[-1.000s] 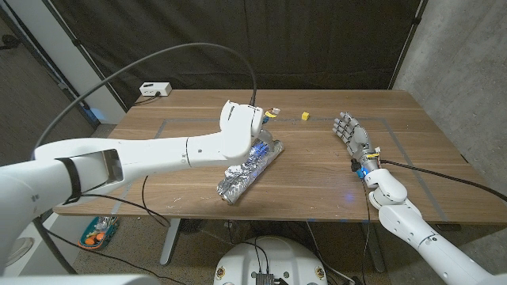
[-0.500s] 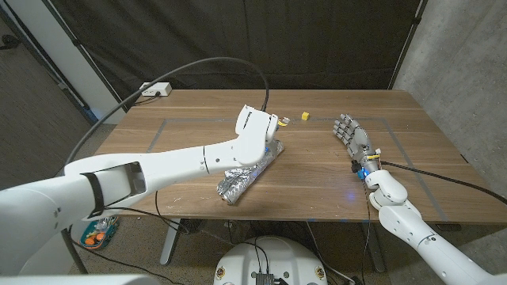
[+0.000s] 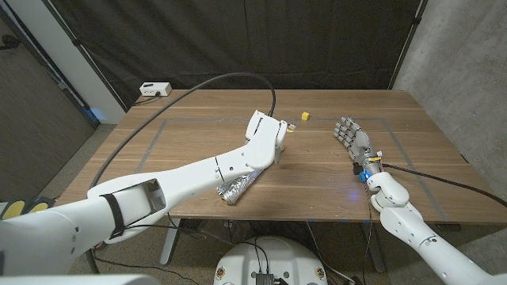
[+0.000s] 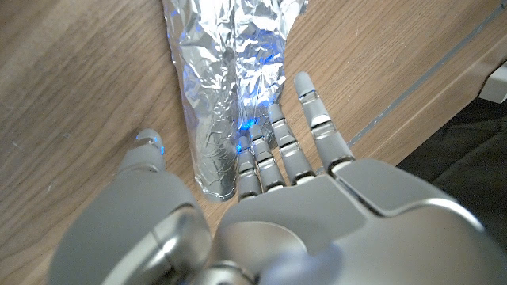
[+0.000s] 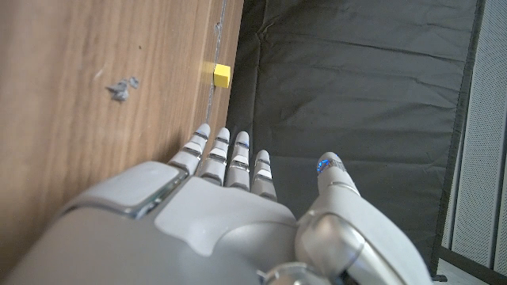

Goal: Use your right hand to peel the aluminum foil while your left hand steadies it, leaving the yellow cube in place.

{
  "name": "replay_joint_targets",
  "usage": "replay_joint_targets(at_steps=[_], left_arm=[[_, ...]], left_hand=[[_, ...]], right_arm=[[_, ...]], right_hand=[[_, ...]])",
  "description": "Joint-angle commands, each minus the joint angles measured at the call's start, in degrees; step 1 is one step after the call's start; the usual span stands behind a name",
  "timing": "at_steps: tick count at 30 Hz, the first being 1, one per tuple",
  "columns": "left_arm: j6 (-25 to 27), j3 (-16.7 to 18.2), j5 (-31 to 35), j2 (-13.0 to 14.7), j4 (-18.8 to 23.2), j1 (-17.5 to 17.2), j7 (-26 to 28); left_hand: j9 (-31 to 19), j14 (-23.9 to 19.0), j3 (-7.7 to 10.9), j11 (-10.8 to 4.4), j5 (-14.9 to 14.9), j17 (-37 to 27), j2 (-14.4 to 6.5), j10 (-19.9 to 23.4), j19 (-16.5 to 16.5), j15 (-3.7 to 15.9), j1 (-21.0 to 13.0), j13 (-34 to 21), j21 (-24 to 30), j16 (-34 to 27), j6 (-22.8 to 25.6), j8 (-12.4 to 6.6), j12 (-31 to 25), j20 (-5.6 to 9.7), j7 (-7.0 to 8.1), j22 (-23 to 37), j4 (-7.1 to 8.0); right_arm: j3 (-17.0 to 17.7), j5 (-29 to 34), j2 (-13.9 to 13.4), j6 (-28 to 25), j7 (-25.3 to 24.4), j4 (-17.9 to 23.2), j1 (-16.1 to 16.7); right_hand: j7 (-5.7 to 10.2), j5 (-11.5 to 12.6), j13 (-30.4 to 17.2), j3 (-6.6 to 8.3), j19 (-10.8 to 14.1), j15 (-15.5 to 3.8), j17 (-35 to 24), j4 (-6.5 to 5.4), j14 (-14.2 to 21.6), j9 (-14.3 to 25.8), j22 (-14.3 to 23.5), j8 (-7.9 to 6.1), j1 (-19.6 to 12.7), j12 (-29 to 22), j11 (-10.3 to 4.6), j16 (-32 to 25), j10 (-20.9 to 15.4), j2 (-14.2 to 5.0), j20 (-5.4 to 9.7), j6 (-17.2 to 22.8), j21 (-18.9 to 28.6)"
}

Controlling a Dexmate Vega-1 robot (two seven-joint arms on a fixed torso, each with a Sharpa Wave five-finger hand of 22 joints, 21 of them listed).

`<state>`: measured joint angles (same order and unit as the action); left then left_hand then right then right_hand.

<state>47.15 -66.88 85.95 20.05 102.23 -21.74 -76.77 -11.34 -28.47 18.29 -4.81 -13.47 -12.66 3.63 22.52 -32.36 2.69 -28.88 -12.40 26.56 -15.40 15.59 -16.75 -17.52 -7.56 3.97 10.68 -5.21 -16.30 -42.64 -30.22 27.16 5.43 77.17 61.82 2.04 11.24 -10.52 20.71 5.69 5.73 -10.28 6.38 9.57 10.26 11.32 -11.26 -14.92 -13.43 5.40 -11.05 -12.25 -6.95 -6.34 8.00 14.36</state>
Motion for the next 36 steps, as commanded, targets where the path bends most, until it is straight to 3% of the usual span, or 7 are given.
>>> replay_joint_targets(at_steps=[1,8,10,15,22,26,36], left_arm=[[-5.1,3.5,7.6,-5.4,-5.5,-4.0,0.1],[-6.2,3.7,14.4,-8.3,-8.9,-5.5,-0.2],[-7.2,3.4,17.1,-9.4,-10.6,-5.4,-1.8],[-13.9,7.5,23.1,-12.8,-13.6,-8.4,-2.2],[-20.0,12.2,30.7,-17.7,-18.4,-11.5,-2.2],[-17.9,9.3,30.0,-16.8,-20.3,-9.9,-1.7],[-9.3,6.2,28.1,-14.4,-21.7,-10.9,7.1]], left_hand=[[-0.2,-1.4,1.03,-0.12,0.2,-0.1,-1.1,1.7,-1.0,3.97,-1.1,-0.1,0.5,0.0,1.9,-0.64,-0.6,0.58,0.16,0.0,-0.14],[-0.2,-2.8,2.99,-1.08,0.7,-0.1,-4.2,3.7,-1.2,4.88,-3.8,-0.1,0.3,0.2,4.1,-1.19,-1.1,1.07,0.55,0.0,-0.51],[-0.1,-3.6,4.87,-1.99,1.5,-0.3,-7.2,5.2,-0.8,5.32,-5.9,0.0,0.0,0.5,6.3,-1.82,-1.4,1.43,0.68,0.1,-0.67],[0.0,-0.6,5.37,-2.28,3.0,-0.7,-7.4,2.5,1.6,4.75,-6.7,0.0,-1.1,2.5,1.9,0.45,0.1,1.06,1.19,0.1,-0.83],[0.0,0.0,6.9,-2.43,2.7,-0.9,-9.1,2.1,2.1,4.91,-8.6,-0.1,-1.4,3.0,2.1,0.62,0.4,0.93,1.49,0.2,-1.43],[-0.1,-2.4,7.79,-3.16,2.6,-1.3,-9.7,4.9,1.4,5.58,-9.5,-0.2,-1.3,2.4,7.1,-1.04,-0.6,1.89,1.16,0.2,-1.66],[-0.1,-21.3,11.23,-5.69,3.1,-5.0,-11.2,22.8,-7.8,9.79,-17.0,-2.4,3.3,-3.8,29.3,-9.47,-8.0,9.28,-0.05,0.8,-3.42]], right_arm=[[0.2,-1.2,0.7,0.5,2.0,-3.0,-1.1],[0.5,-2.0,1.4,1.0,3.3,-5.1,-1.9],[0.6,-2.2,1.6,1.4,3.6,-5.8,-2.1],[0.8,-2.4,2.1,2.2,4.0,-6.9,-2.3],[1.2,-2.3,3.1,3.6,3.7,-8.4,-2.7],[1.2,-1.9,3.3,3.9,3.2,-8.8,-3.1],[1.3,-1.0,3.1,3.8,2.1,-9.2,-4.1]], right_hand=[[-0.03,0.3,-0.3,0.13,0.2,0.08,-0.1,-0.35,0.8,0.3,0.2,-0.14,0.4,-0.2,0.28,-0.4,-0.9,0.02,-0.6,0.3,-0.1],[0.02,0.3,-0.3,0.12,0.4,-0.17,-0.2,-0.46,1.2,0.3,0.2,-0.07,0.5,-0.2,0.31,-0.4,-1.0,0.05,-0.61,0.3,0.0],[0.01,0.3,-0.3,0.11,0.5,-0.06,-0.2,-0.54,1.3,0.3,0.3,-0.06,0.6,-0.2,0.26,-0.5,-1.1,0.04,-0.66,0.3,0.0],[0.04,0.2,-0.3,0.05,0.7,-0.15,-0.3,-0.77,1.7,0.3,0.3,-0.08,1.0,-0.3,0.19,-0.6,-1.4,-0.02,-0.71,0.5,0.1],[0.01,0.0,-0.4,-0.2,1.6,-0.76,-0.4,-1.49,3.2,0.3,0.3,-0.25,1.9,-0.6,0.3,-1.0,-2.5,-0.07,-0.61,1.3,0.4],[0.0,-0.1,-0.4,-0.31,2.0,-0.63,-0.5,-1.74,3.7,0.3,0.4,-0.3,2.3,-0.7,0.32,-1.1,-3.0,-0.02,-0.69,1.6,0.5],[-0.07,-0.2,-0.4,-0.37,2.4,-0.66,-0.5,-1.94,4.2,0.3,0.4,-0.3,2.6,-0.9,0.14,-1.1,-3.4,0.02,-0.84,1.9,0.6]])
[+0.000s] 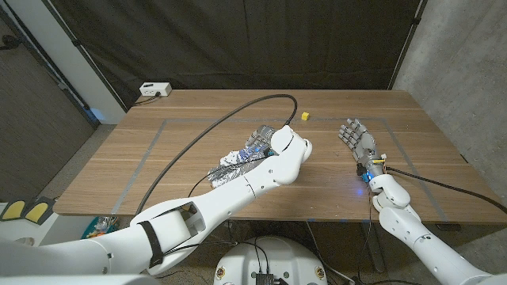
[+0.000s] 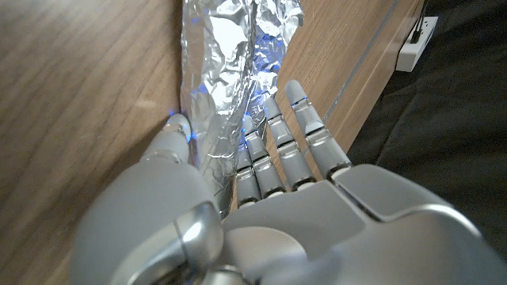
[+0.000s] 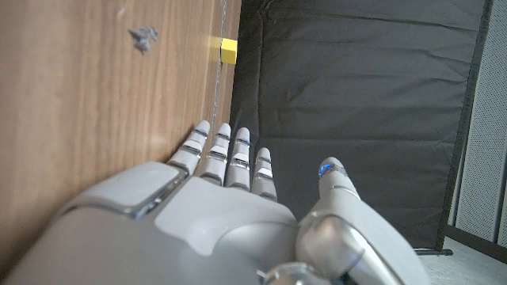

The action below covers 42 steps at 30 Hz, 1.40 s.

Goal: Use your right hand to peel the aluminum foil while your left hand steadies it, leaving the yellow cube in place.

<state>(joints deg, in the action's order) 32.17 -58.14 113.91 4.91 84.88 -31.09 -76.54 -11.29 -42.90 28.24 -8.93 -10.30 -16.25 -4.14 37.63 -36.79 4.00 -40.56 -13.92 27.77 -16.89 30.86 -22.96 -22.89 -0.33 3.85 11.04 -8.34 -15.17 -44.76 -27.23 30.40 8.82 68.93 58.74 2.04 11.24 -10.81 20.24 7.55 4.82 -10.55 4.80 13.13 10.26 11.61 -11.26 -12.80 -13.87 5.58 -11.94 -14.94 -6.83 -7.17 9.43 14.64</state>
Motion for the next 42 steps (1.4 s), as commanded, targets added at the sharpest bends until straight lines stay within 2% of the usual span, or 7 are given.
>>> replay_joint_targets(at_steps=[1,7,13,16,21,28,42], left_arm=[[6.4,-2.5,0.0,0.8,-4.5,-1.7,7.6],[9.2,-2.6,-1.9,2.0,-5.0,-2.6,12.0],[12.0,-1.8,-5.6,3.0,-5.1,-3.8,17.4],[13.2,-1.6,-8.1,4.1,-4.3,-4.8,22.3],[15.1,0.4,-16.6,6.0,-1.7,-7.0,33.0],[13.5,7.8,-40.4,9.0,4.3,-12.8,55.2],[6.2,23.6,-86.2,10.2,13.3,-19.0,75.7]], left_hand=[[-0.1,-8.1,1.77,-1.71,-0.1,-1.6,-3.7,9.1,-3.9,8.78,-6.2,-1.1,2.6,-2.6,15.7,-3.84,-3.1,2.41,-0.11,0.6,-0.36],[0.1,-17.3,3.93,-1.72,0.0,-4.2,-4.3,15.3,-7.7,9.35,-12.4,-2.6,6.7,-6.2,23.0,-6.55,-4.9,5.36,-0.01,1.5,-1.34],[-0.2,-20.3,4.79,-2.21,0.3,-6.4,-3.7,15.7,-9.9,9.59,-18.8,-3.2,11.0,-7.6,20.7,-5.34,-3.9,8.17,-0.55,2.8,-1.94],[-0.7,-25.3,3.89,-2.35,0.4,-7.0,-3.1,21.2,-12.6,9.48,-20.2,-3.7,15.3,-8.1,20.3,-5.22,-4.8,10.64,-2.47,3.2,-0.63],[-2.8,-28.5,2.99,-0.76,-0.3,-7.4,-2.9,20.5,-14.9,9.41,-21.5,-5.5,19.1,-7.9,18.7,-5.67,-4.8,11.63,-3.84,3.2,-0.19],[-9.8,-35.6,0.97,0.81,-2.2,-11.3,-3.5,19.1,-18.1,8.95,-23.9,-14.6,25.6,-9.4,15.2,-7.25,-10.5,12.37,-5.43,2.5,0.82],[-17.4,-36.9,-0.19,0.87,-4.7,-18.3,-3.2,18.0,-18.4,8.73,-24.1,-24.1,29.6,-13.5,14.4,-10.64,-16.7,12.1,-5.77,2.1,2.02]], right_arm=[[0.1,1.3,0.1,0.4,-1.5,-0.9,-1.1],[-0.4,2.2,0.1,0.1,-2.1,-1.5,-2.1],[-0.8,3.7,-0.2,-0.3,-3.5,-1.2,-2.7],[-1.0,4.3,-0.6,-0.8,-4.2,-0.8,-2.8],[-1.3,5.1,-0.8,-1.2,-5.2,-0.3,-2.9],[-1.5,6.4,-1.6,-2.2,-7.4,1.6,-2.3],[-1.7,8.2,-3.4,-4.5,-10.4,5.4,-1.2]], right_hand=[[-0.06,-0.2,-0.1,0.11,0.5,0.24,-0.2,-0.38,0.7,0.3,0.1,-0.29,0.5,-0.4,0.05,-0.3,-0.7,-0.1,-0.04,0.4,0.3],[-0.13,-0.2,-0.1,0.13,0.5,0.2,-0.2,-0.42,0.9,0.3,0.1,-0.3,0.6,-0.4,0.06,-0.2,-0.8,-0.1,-0.09,0.6,0.3],[-0.14,-0.2,-0.1,0.16,0.5,0.2,-0.2,-0.45,0.9,0.3,0.1,-0.28,0.6,-0.4,-0.01,-0.1,-0.9,-0.08,-0.12,0.6,0.3],[-0.13,-0.2,-0.1,0.19,0.6,0.22,-0.2,-0.46,1.0,0.3,0.1,-0.25,0.6,-0.4,-0.12,-0.1,-0.9,-0.08,-0.12,0.6,0.3],[-0.13,-0.2,-0.1,0.25,0.6,0.18,-0.1,-0.46,1.0,0.3,0.2,-0.21,0.6,-0.2,-0.02,0.0,-0.7,-0.08,-0.14,0.6,0.3],[-0.13,-0.2,-0.1,0.32,0.6,0.22,-0.1,-0.44,1.0,0.3,0.2,-0.18,0.6,-0.2,-0.02,0.1,-0.8,-0.08,-0.13,0.6,0.3],[-0.14,-0.2,-0.1,0.42,0.5,0.22,-0.1,-0.43,0.9,0.3,0.2,-0.13,0.6,-0.1,0.02,0.3,-0.6,-0.09,-0.04,0.7,0.2]])
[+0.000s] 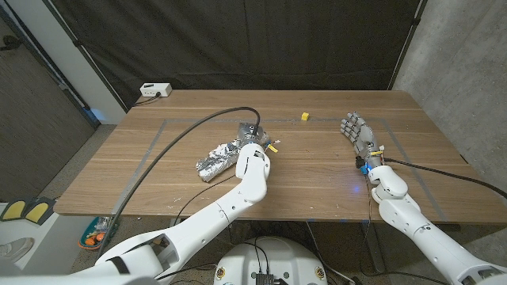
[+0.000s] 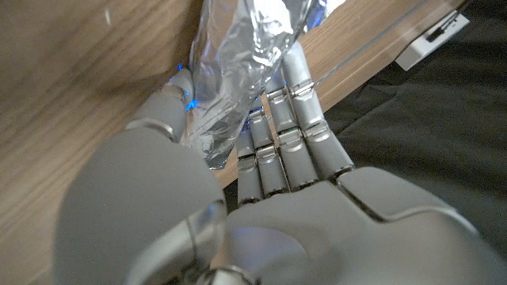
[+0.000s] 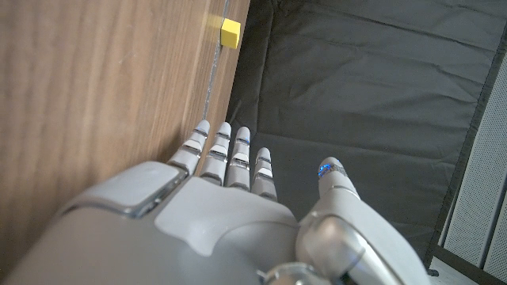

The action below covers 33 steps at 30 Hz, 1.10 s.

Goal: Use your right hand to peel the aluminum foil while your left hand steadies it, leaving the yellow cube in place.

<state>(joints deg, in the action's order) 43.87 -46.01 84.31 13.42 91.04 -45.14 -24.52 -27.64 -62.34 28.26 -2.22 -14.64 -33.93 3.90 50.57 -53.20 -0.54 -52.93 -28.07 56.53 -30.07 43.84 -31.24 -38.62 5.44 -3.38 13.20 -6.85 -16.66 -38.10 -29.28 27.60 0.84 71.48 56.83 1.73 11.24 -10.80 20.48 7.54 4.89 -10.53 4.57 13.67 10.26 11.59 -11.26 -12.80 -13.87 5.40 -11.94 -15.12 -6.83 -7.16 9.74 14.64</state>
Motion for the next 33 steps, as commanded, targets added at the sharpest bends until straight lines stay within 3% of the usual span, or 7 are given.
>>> replay_joint_targets(at_steps=[1,6,15,20,24,28,33], left_arm=[[-5.8,12.0,-59.0,1.9,7.6,-5.1,24.5],[-7.7,14.0,-69.7,3.1,9.6,-5.2,28.1],[-13.0,13.6,-80.6,6.7,12.4,-5.1,34.6],[-22.0,17.3,-92.6,6.3,11.0,-6.7,33.8],[-27.8,18.3,-99.4,6.5,9.9,-7.2,33.3],[-33.0,19.5,-107.2,6.2,8.2,-7.6,31.0],[-38.8,19.7,-113.9,6.2,5.3,-7.2,27.9]], left_hand=[[-1.2,-17.5,-0.24,-5.74,-0.4,-0.7,-11.2,5.1,-2.0,13.27,-11.7,-10.1,0.9,-0.4,1.4,-2.44,-1.1,6.34,1.42,-0.1,0.52],[-2.2,-17.5,-0.25,-5.46,-0.7,-1.5,-11.2,4.9,-2.2,13.24,-11.8,-11.2,1.3,-0.8,1.2,-2.93,-1.7,6.44,1.43,-0.3,0.55],[-3.9,-17.4,-0.06,-5.34,-1.1,-3.2,-11.0,4.5,-2.0,13.2,-12.0,-13.6,2.2,-1.5,0.8,-3.67,-3.0,6.39,1.36,-0.4,0.7],[-4.1,-17.4,0.06,-5.2,-1.2,-3.7,-11.0,4.5,-2.0,13.19,-12.0,-14.2,2.5,-1.7,1.0,-3.87,-3.4,6.38,1.19,-0.2,0.75],[-4.3,-17.3,0.14,-5.49,-1.3,-4.1,-10.9,4.5,-1.7,13.18,-12.1,-14.3,2.7,-1.9,0.9,-3.94,-3.4,6.4,1.4,-0.2,0.77],[-4.2,-17.0,0.03,-6.09,-1.3,-4.6,-10.8,4.3,-1.5,13.16,-11.8,-14.4,2.8,-1.9,0.8,-3.82,-3.5,6.32,1.98,-0.5,1.06],[-4.8,-14.5,0.15,-7.44,-1.5,-4.2,-11.0,3.6,-0.1,13.14,-10.3,-15.9,1.5,0.1,0.2,-3.95,-4.0,5.86,3.95,-2.0,2.68]], right_arm=[[-0.3,1.6,-1.4,-1.8,-2.5,3.0,0.7],[-0.3,1.6,-1.5,-1.9,-2.4,3.6,0.5],[-0.2,1.9,-2.0,-2.2,-2.9,5.1,0.9],[-0.1,1.9,-2.3,-2.2,-2.9,5.9,1.3],[0.0,2.0,-2.4,-2.2,-3.1,6.4,1.6],[0.0,2.1,-2.5,-2.4,-3.2,6.8,1.7],[-0.1,2.1,-2.7,-2.7,-3.1,7.3,1.7]], right_hand=[[0.17,-0.2,-0.1,0.2,0.5,0.2,-0.1,-0.2,0.4,0.3,0.2,-0.11,0.6,-0.1,0.25,0.3,-0.4,-0.09,-0.04,0.4,0.2],[0.2,-0.2,-0.1,0.24,0.5,0.24,-0.1,-0.2,0.3,0.3,0.2,-0.06,0.6,0.0,0.22,0.4,-0.4,-0.09,-0.01,0.3,0.2],[0.21,-0.2,-0.1,0.28,0.5,0.14,-0.1,-0.21,0.3,0.3,0.2,0.0,0.7,0.1,0.24,0.5,-0.3,-0.03,-0.03,0.2,0.2],[0.24,-0.2,-0.1,0.3,0.5,0.13,-0.1,-0.23,0.3,0.3,0.2,0.03,0.7,0.1,0.11,0.5,-0.3,0.0,0.05,0.2,0.2],[0.27,-0.2,-0.1,0.31,0.5,0.11,-0.1,-0.24,0.3,0.3,0.2,0.05,0.7,0.1,0.15,0.5,-0.3,0.0,0.04,0.2,0.2],[0.21,-0.2,-0.1,0.34,0.5,0.1,-0.1,-0.25,0.3,0.3,0.2,0.05,0.7,0.1,0.29,0.6,-0.3,0.01,0.06,0.2,0.1],[0.25,-0.2,-0.1,0.38,0.5,0.19,-0.1,-0.25,0.4,0.3,0.2,0.07,0.7,0.1,0.16,0.6,-0.4,0.03,0.07,0.2,0.1]])
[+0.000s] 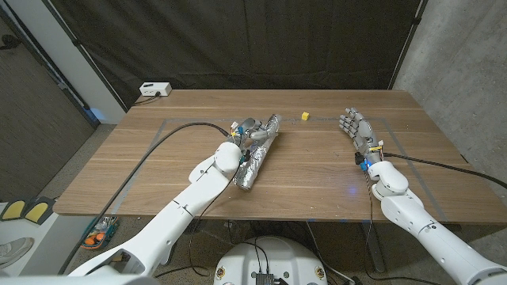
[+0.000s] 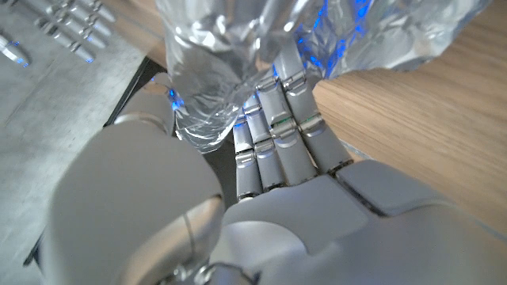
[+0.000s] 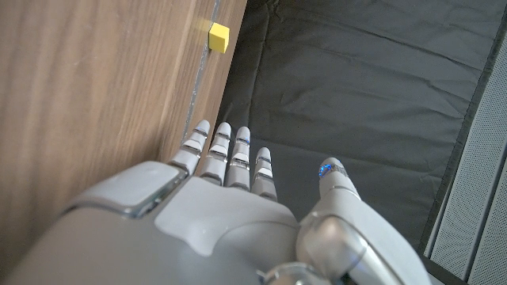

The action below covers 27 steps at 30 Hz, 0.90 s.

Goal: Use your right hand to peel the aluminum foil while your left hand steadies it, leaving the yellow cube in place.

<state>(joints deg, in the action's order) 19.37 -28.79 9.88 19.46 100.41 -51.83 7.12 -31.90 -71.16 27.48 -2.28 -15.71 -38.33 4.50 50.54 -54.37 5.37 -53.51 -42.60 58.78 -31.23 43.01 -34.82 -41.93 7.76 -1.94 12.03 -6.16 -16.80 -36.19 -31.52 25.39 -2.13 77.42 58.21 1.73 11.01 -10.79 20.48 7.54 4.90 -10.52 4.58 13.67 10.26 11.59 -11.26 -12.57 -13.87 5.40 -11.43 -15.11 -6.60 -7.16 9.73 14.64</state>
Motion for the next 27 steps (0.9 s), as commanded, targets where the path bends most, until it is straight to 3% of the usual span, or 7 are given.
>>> replay_joint_targets(at_steps=[1,6,16,23,27], left_arm=[[-15.0,2.5,-40.3,0.2,-4.3,-0.5,-3.8],[-21.4,2.4,-45.7,-0.7,-7.6,0.2,-7.9],[-28.9,2.1,-54.8,-3.3,-13.6,2.1,-16.0],[-32.1,2.5,-60.5,-5.9,-18.0,3.3,-21.5],[-33.4,3.0,-63.9,-7.7,-20.7,4.1,-25.5]], left_hand=[[-0.6,-5.0,1.04,-7.51,-0.5,0.5,-11.6,3.3,1.1,7.26,-9.5,-1.9,-1.0,2.0,0.8,-0.33,-0.9,3.51,2.69,-1.1,2.26],[-1.7,-4.8,1.44,-7.14,-0.8,0.3,-11.8,2.4,1.5,7.3,-9.0,-3.1,-1.9,2.7,-1.0,-0.42,-1.3,3.52,2.77,-1.6,2.92],[-4.6,-4.9,2.41,-7.17,-1.8,-0.4,-12.4,0.3,1.3,7.33,-8.7,-6.4,-3.2,3.6,-4.3,-1.22,-2.3,3.72,2.48,-1.8,3.92],[-5.9,-4.7,2.67,-7.7,-2.2,-0.8,-12.4,-0.5,1.7,7.29,-8.2,-7.8,-4.1,4.1,-5.2,-1.85,-2.8,3.51,2.99,-1.8,4.7],[-6.9,-3.9,3.2,-8.18,-2.8,-1.0,-12.8,-1.7,2.1,7.33,-7.3,-9.8,-5.5,5.0,-6.3,-2.27,-3.4,3.26,3.34,-2.0,6.16]], right_arm=[[0.0,0.2,-0.5,-0.6,-0.1,1.5,0.2],[0.0,0.5,-1.1,-1.1,-0.1,2.6,0.2],[-0.2,-0.2,-1.7,-2.2,1.2,4.6,0.0],[-0.6,-0.9,-2.4,-3.7,2.5,6.4,-0.1],[-1.0,-1.1,-2.8,-4.3,3.4,7.2,-0.4]], right_hand=[[0.24,0.0,-0.2,0.39,0.5,0.18,-0.1,-0.25,0.4,0.3,0.3,0.07,0.5,0.1,0.22,0.1,-0.4,-0.2,0.05,0.2,0.1],[0.24,0.0,-0.2,0.42,0.6,0.08,-0.1,-0.25,0.4,0.3,0.3,0.09,0.5,0.1,0.19,0.1,-0.4,-0.2,0.09,0.2,0.1],[0.22,0.0,-0.2,0.52,0.9,0.21,0.0,-0.1,0.5,0.3,0.3,0.14,0.4,0.2,0.22,0.2,-0.4,-0.09,-0.12,0.1,0.2],[-0.13,0.0,-0.2,0.38,3.1,0.24,0.0,0.13,1.3,0.3,0.3,0.06,0.4,0.2,0.13,0.1,-0.6,0.53,-1.21,0.4,1.0],[-0.42,-0.1,-0.2,0.27,4.5,0.28,0.0,0.24,2.2,0.3,0.3,-0.11,0.4,0.2,0.24,-0.1,-1.0,0.9,-1.7,1.0,1.5]])
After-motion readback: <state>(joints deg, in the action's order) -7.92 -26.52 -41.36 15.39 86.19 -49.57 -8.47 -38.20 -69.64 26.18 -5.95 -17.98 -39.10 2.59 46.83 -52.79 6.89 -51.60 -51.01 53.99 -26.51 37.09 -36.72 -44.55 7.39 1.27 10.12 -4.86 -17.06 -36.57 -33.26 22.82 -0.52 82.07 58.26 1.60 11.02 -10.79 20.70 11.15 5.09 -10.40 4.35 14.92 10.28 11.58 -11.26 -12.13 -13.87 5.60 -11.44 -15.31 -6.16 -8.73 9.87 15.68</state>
